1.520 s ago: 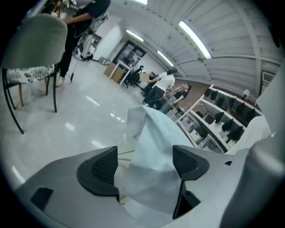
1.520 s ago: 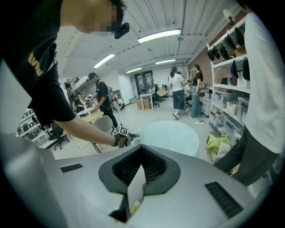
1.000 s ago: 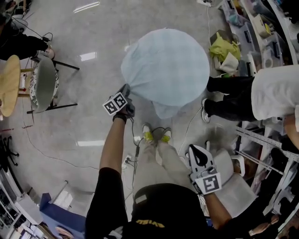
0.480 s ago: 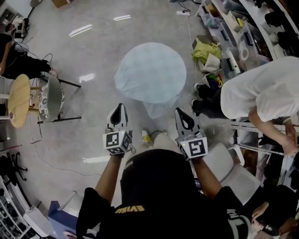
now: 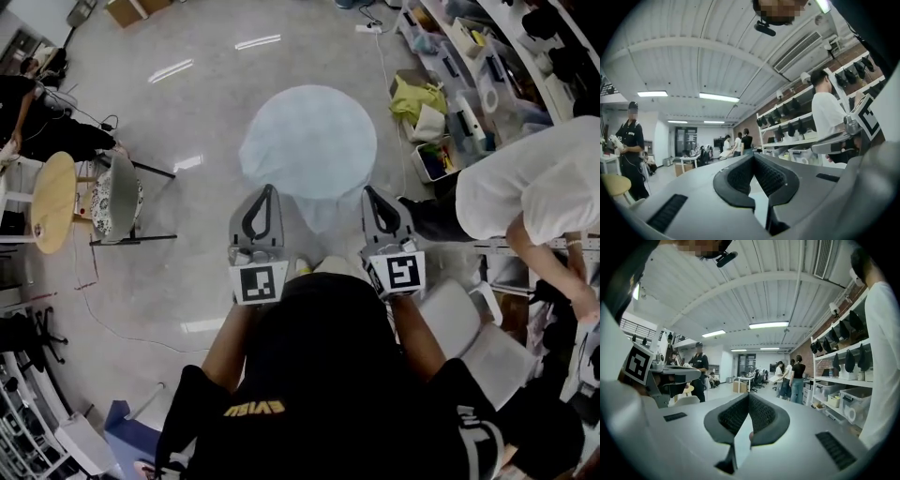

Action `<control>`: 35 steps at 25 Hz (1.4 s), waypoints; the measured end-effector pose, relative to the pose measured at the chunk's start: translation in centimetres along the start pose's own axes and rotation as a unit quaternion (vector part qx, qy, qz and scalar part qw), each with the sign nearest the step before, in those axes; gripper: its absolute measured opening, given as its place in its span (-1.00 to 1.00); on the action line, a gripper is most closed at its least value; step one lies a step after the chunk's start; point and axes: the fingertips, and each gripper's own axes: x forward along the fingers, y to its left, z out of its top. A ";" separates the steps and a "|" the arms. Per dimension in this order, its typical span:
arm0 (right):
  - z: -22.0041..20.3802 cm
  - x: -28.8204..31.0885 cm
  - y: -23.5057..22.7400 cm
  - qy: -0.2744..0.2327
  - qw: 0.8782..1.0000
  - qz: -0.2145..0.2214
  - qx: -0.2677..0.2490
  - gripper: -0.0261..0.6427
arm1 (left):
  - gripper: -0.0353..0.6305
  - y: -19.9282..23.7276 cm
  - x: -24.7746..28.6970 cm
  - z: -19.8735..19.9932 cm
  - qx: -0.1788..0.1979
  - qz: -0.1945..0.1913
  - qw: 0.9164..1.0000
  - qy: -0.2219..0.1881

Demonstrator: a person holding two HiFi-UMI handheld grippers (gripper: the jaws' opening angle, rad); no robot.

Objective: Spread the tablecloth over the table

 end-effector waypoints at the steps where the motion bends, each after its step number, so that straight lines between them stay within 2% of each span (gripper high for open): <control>1: 0.0 0.0 0.0 0.008 1.000 -0.007 -0.001 -0.92 | -0.84 0.2 0.0 0.1 -0.010 -0.004 1.000 0.003; 5: 0.5 0.5 0.6 -0.011 1.000 -0.018 -0.001 -0.92 | -0.84 1.8 -0.4 0.1 -0.042 -0.018 0.999 0.008; 11: 0.7 -0.4 0.3 -0.020 0.999 -0.027 -0.009 -0.92 | -0.84 2.3 -2.1 -1.0 -0.040 -0.026 0.998 0.032; 19: -0.7 -0.7 1.2 0.007 1.000 -0.022 0.000 -0.92 | -0.84 3.0 -3.4 -2.3 -0.049 -0.026 0.998 0.042; 24: -2.9 -1.2 3.1 0.035 0.999 -0.014 0.037 -0.92 | -0.84 3.4 -4.5 -2.3 -0.065 -0.026 0.997 0.043; 32: -3.0 -1.9 1.9 0.044 0.999 -0.027 0.018 -0.92 | -0.84 2.6 -4.8 -3.9 -0.061 -0.035 0.996 0.051; 35: -2.6 -1.7 1.4 0.037 0.999 -0.030 0.015 -0.92 | -0.84 2.2 -4.4 -3.2 -0.079 -0.030 0.995 0.045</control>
